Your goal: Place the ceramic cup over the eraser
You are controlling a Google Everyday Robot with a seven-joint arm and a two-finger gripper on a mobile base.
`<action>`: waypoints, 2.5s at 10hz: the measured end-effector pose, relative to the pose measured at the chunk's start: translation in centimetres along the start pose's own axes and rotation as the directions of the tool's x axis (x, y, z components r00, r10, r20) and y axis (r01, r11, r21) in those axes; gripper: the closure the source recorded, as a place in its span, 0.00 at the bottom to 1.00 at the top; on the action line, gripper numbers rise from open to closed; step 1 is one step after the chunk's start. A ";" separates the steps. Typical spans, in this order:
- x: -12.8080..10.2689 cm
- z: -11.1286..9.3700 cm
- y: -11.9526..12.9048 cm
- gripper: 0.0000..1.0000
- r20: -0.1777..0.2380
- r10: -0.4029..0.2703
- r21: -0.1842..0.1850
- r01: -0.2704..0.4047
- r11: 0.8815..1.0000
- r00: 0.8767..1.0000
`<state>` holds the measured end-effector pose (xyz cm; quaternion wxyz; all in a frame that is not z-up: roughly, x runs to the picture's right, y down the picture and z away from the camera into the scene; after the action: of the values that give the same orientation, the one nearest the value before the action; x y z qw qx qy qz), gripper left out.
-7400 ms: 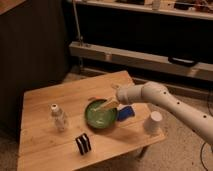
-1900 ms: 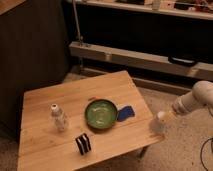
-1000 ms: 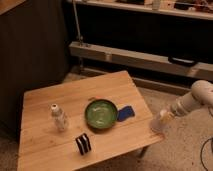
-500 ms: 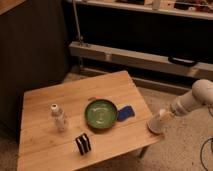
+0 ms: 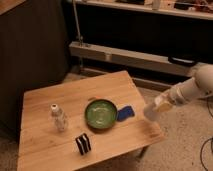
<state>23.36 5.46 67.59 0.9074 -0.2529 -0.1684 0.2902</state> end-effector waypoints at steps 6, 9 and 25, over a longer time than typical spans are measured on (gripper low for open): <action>-9.2 2.6 9.1 1.00 0.052 -0.288 -0.133 0.293 0.947 0.956; -10.3 2.9 10.2 1.00 0.045 -0.342 -0.192 0.344 0.919 0.939; -22.7 -1.4 29.6 1.00 0.280 -0.784 -0.206 0.832 0.515 0.554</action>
<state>-6.70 11.94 46.38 0.8690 -0.2634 -0.3787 -0.1791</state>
